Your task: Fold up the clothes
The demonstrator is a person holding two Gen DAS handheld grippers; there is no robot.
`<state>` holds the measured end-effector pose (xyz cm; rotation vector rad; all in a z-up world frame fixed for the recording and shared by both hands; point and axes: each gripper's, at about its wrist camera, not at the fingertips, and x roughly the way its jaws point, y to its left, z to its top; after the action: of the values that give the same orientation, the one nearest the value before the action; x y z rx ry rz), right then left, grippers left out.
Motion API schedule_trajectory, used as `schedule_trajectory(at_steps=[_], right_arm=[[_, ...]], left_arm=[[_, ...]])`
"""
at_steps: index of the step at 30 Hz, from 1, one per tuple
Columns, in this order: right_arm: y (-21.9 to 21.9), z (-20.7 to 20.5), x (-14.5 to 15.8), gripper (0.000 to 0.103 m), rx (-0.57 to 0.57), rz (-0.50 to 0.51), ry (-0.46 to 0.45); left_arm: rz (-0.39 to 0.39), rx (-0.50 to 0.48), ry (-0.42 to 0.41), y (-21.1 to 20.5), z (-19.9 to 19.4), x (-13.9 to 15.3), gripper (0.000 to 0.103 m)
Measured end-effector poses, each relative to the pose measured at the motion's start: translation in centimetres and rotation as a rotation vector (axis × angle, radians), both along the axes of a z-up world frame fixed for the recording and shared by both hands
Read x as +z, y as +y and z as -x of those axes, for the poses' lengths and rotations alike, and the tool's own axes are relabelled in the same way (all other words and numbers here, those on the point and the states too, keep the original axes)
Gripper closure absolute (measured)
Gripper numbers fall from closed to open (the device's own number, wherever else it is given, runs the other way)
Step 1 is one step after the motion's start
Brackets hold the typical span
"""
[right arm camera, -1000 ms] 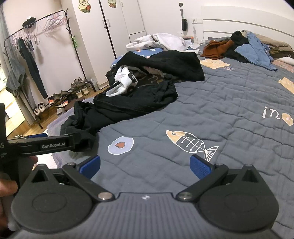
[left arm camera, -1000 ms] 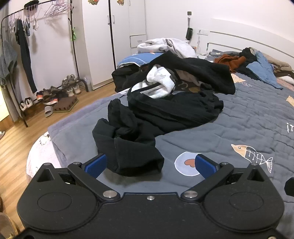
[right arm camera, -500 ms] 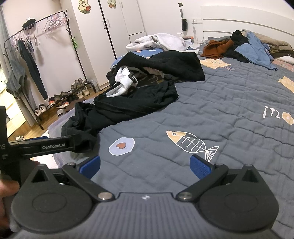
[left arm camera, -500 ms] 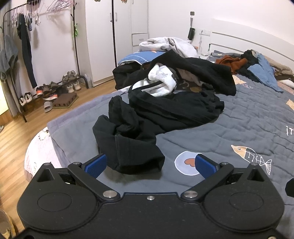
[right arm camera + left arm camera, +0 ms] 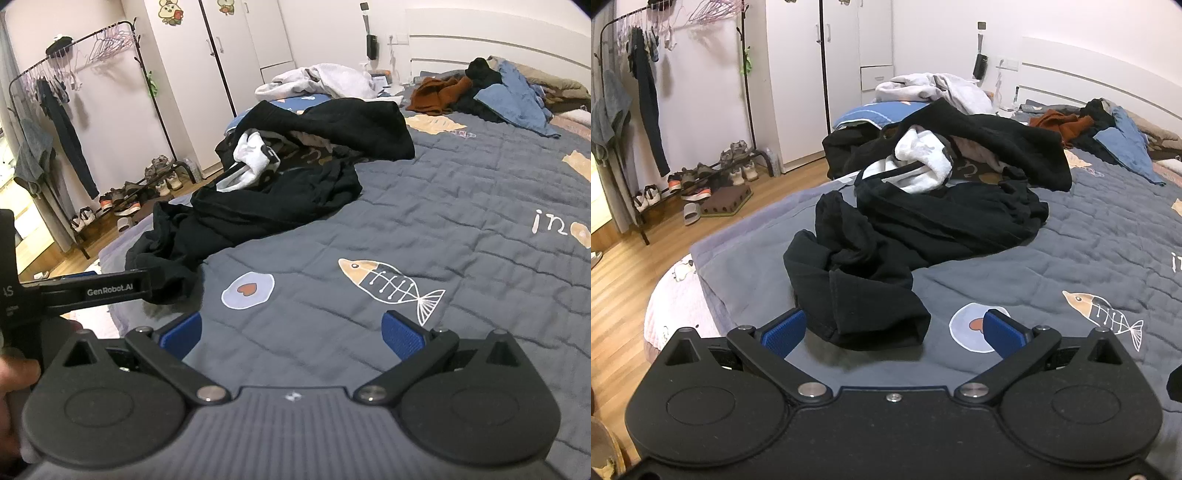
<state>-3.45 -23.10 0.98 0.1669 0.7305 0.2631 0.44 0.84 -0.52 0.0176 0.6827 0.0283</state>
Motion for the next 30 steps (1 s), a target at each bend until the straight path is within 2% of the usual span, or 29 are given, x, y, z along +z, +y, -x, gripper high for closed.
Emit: schedule_trajectory(at_steps=[23, 27, 30], right_arm=[[0.9, -0.5, -1.0, 0.0, 0.007, -0.012, 0.026], [1.3, -0.9, -1.4, 0.0, 0.005, -0.015, 0.025], [1.6, -1.3, -1.6, 0.0, 0.007, -0.011, 0.02]], left_arm=[[0.012, -0.051, -0.034, 0.9, 0.2, -0.2, 0.0], [0.068, -0.054, -0.033, 2.4, -0.5, 0.5, 0.0], [0.115, -0.038, -0.073, 3.6, -0.9, 1.3, 0.0]])
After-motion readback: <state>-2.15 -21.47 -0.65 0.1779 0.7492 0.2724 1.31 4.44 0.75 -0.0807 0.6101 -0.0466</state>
